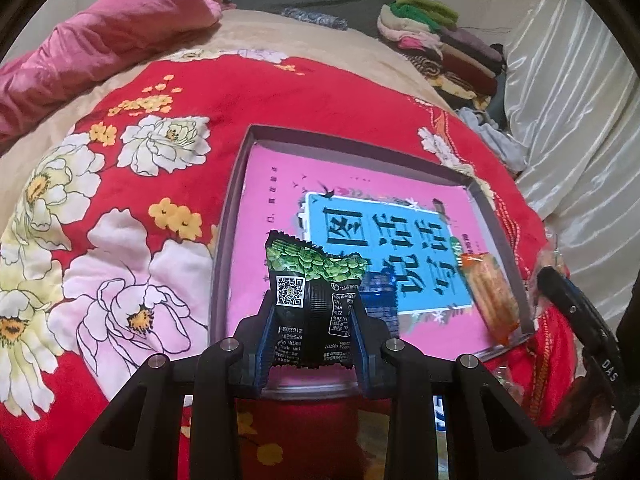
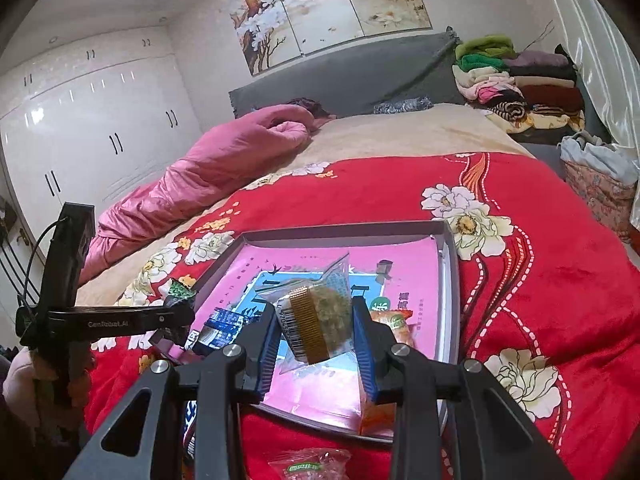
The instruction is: Organize snacks
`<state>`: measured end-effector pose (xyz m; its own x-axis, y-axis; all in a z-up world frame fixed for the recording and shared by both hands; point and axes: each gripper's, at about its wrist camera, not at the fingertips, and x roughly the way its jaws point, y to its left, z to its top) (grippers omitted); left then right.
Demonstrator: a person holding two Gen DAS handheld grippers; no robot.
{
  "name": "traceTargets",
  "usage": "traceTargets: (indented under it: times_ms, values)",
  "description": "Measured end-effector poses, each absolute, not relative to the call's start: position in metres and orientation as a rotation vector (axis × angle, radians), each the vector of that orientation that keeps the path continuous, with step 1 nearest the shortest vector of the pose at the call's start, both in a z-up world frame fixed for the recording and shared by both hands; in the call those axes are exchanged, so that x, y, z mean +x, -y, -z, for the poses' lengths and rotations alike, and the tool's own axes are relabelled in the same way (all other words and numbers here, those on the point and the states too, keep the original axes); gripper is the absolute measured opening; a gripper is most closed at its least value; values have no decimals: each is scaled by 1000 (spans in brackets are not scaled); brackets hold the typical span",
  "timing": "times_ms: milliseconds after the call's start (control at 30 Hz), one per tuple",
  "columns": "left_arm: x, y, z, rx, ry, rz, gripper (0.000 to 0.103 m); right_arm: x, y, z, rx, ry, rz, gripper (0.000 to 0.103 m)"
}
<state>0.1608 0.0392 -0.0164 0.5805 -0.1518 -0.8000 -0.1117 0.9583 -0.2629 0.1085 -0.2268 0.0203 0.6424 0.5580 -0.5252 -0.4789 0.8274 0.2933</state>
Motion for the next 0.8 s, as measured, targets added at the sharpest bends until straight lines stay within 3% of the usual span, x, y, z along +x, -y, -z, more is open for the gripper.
traceTargets:
  times_ms: [800]
  values:
    - [165,-26,33,-272,-974,18,34,120,215,2,109,-747,-598,35]
